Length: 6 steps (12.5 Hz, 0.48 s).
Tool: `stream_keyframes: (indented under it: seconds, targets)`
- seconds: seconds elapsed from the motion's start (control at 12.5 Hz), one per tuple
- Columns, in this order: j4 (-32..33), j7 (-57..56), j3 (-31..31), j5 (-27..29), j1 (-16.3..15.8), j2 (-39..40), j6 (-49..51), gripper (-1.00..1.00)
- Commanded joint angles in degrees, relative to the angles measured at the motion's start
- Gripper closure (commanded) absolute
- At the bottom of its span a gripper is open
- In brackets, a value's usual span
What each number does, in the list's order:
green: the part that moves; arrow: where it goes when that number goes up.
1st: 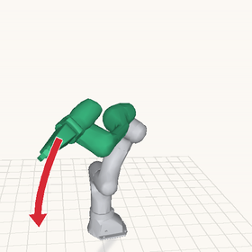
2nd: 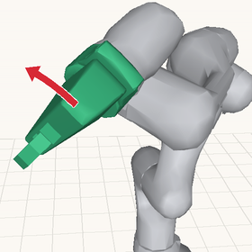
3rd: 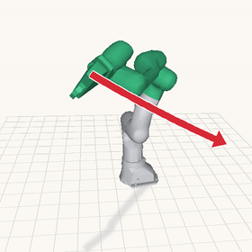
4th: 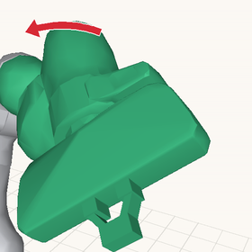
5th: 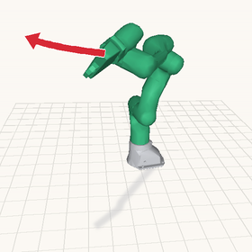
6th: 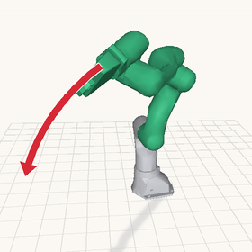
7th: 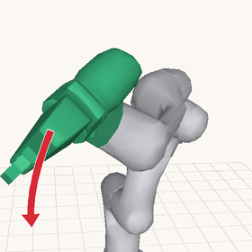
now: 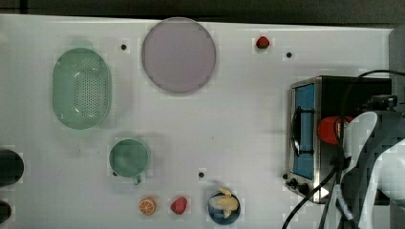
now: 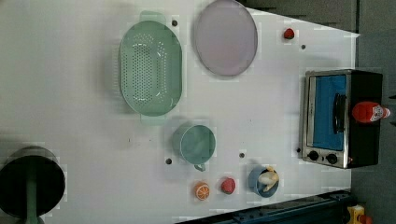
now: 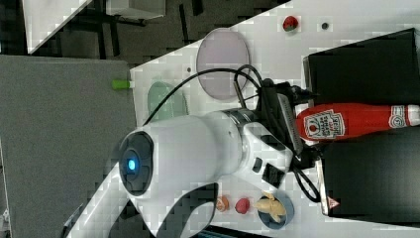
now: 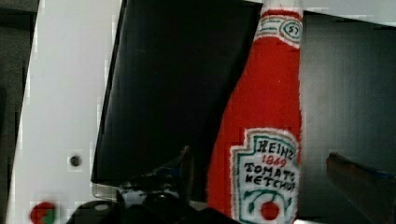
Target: Pick Ketchup from oven and place it on table.
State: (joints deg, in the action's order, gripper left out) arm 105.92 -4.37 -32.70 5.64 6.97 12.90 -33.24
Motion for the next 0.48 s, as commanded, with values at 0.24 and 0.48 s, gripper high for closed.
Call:
stream_keyframes:
  seconds: [0.24, 0.48]
  targets:
    - [-0.5, -0.9, -0.3, 6.9, 0.9, 4.3, 0.0, -1.0]
    - [-0.3, -0.9, -0.3, 9.4, 1.1, 6.1, -0.9, -1.0]
